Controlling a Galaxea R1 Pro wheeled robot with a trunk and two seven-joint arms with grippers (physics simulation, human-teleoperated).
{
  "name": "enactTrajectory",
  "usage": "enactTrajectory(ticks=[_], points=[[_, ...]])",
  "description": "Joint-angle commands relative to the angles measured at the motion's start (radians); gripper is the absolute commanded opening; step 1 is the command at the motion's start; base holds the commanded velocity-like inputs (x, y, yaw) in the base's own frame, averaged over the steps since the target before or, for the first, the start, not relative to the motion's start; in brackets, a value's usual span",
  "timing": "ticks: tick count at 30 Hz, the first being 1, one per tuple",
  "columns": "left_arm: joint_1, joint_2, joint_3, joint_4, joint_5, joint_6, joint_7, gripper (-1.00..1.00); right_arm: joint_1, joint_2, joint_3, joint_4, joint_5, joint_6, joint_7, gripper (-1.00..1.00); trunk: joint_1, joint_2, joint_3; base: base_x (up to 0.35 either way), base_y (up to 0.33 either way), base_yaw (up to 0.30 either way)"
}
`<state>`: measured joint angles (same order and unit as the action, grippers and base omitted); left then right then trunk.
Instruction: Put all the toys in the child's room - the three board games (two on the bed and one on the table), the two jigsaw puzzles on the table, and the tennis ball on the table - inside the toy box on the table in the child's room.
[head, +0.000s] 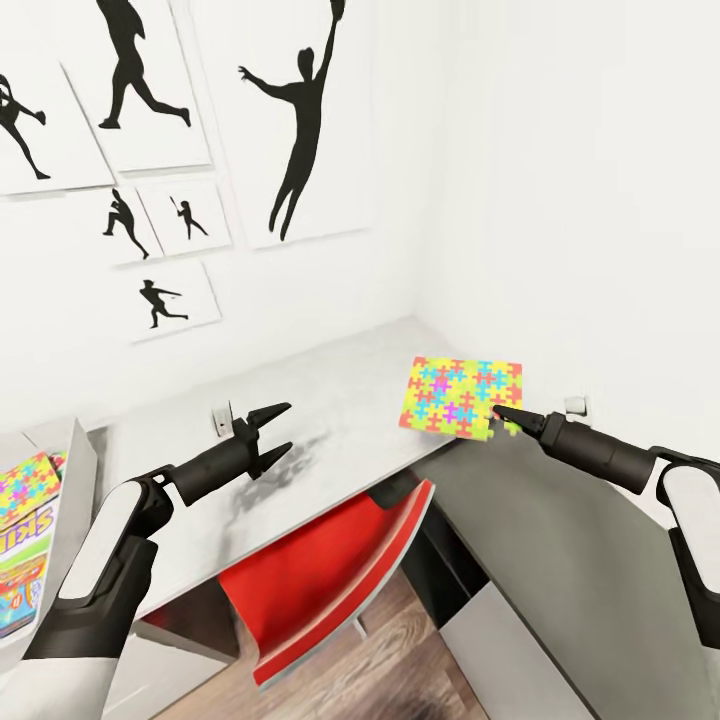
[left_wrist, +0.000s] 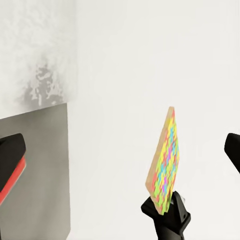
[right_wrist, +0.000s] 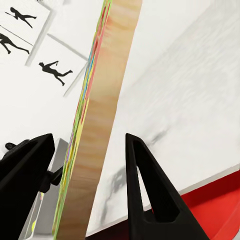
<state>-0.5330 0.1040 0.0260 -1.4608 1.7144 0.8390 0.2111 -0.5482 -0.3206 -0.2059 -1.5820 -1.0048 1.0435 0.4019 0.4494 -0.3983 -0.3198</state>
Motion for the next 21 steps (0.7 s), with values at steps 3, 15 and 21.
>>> enactTrajectory(ticks=[3,15,21], points=[[-0.001,0.0,0.001,-0.001,0.01,0.003,0.01,1.0,-0.001,0.0,-0.001,0.0,0.01,0.004,0.011,-1.0,0.001,-0.002,0.003,0.0,0.0,0.0],[-0.007,0.001,0.015,-0.053,0.012,0.001,0.012,1.0,-0.001,0.0,-0.001,0.0,0.009,0.004,0.011,-1.0,0.001,-0.002,0.023,0.0,0.0,0.0],[-0.003,0.001,0.041,-0.116,0.012,0.0,0.017,1.0,-0.001,0.0,-0.001,0.0,0.009,0.004,0.011,-1.0,0.001,-0.002,0.033,0.0,0.0,0.0]])
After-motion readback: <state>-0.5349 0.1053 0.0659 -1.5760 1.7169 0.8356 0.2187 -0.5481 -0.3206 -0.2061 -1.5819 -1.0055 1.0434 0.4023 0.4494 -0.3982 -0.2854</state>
